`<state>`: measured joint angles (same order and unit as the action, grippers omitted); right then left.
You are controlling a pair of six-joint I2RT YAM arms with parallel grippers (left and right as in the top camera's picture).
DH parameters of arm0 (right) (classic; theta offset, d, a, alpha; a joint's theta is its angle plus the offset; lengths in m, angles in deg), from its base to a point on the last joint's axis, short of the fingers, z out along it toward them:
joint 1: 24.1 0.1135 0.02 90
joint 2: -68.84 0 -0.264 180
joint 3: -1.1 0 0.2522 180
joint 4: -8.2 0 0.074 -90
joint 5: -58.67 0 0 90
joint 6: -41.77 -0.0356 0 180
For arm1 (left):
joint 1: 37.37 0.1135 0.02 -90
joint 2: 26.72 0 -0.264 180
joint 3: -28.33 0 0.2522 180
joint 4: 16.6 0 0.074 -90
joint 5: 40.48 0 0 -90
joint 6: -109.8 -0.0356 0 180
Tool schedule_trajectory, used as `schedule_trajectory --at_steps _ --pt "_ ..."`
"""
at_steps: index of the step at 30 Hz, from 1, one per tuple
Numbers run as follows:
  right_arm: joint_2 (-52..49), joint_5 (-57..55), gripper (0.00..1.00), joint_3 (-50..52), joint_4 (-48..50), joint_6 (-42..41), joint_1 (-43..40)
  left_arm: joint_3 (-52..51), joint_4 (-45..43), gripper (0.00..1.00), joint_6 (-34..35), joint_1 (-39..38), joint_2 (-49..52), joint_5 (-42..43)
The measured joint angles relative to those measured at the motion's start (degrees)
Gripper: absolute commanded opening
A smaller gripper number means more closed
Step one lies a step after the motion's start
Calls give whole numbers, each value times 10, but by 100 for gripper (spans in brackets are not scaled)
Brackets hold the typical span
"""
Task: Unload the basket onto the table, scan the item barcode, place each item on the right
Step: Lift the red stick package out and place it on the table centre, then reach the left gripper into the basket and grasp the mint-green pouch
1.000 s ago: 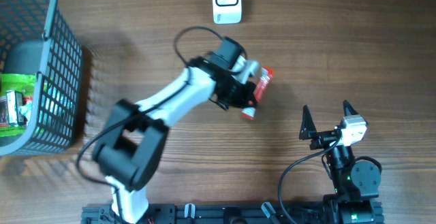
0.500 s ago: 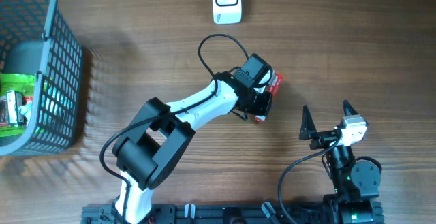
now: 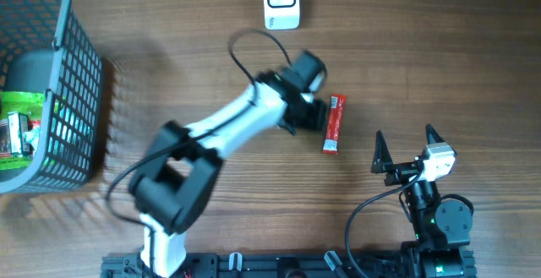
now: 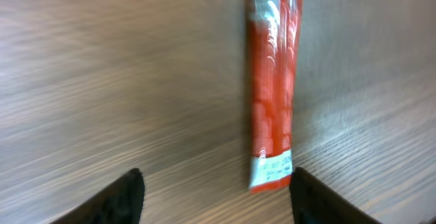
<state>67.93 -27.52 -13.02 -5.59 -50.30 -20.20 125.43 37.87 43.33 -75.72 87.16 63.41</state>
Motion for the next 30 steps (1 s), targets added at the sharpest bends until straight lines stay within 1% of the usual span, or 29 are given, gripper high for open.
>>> schedule_trajectory --at_steps 2,4,6,7,8,11,12,15,20,22,25,30 --pt "0 0 100 0 0 0 0 55 57 78 -3 38 -38 -35" --pt "0 0 100 0 0 0 0 109 99 88 -4 86 -91 -62" --pt "0 0 100 0 0 0 0 144 118 96 -6 142 -146 -83" --pt "0 0 100 0 0 0 0 151 121 100 -4 158 -161 -88" --pt "0 0 100 0 0 0 0 166 123 100 -4 228 -214 -101" --pt "0 0 100 0 0 0 0 169 132 100 -1 342 -273 -110" --pt "0 0 100 0 0 0 0 169 141 100 -1 393 -288 -113" --pt "0 0 100 0 0 0 0 169 170 100 -2 527 -306 -123" --pt "0 0 100 0 0 0 0 168 224 100 -3 698 -297 -130" --pt "0 0 100 0 0 0 0 161 231 100 -5 747 -285 -132" --pt "0 0 100 0 0 0 0 139 232 100 -19 783 -260 -133" --pt "0 0 100 0 0 0 0 75 227 100 -57 797 -191 -132"
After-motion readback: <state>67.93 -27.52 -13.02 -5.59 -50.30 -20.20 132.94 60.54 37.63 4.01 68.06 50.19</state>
